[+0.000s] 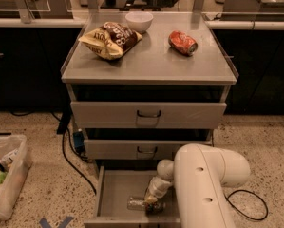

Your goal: Pick water bottle from bottom drawer and place on counter

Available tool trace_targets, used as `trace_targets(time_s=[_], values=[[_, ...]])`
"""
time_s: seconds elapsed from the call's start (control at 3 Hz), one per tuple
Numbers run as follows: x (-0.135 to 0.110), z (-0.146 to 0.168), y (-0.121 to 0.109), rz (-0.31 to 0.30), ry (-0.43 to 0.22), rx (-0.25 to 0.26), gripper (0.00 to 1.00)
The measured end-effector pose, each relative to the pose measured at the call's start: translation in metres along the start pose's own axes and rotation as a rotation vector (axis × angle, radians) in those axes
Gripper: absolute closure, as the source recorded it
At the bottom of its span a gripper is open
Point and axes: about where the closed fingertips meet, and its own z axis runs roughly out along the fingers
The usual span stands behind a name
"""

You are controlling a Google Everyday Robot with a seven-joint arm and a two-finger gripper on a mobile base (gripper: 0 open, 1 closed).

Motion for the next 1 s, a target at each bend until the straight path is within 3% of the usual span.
trace_targets(time_s=[1.0], values=[[0.0000,0.0001,0.0001,0.000,0.000,0.000,0.11]])
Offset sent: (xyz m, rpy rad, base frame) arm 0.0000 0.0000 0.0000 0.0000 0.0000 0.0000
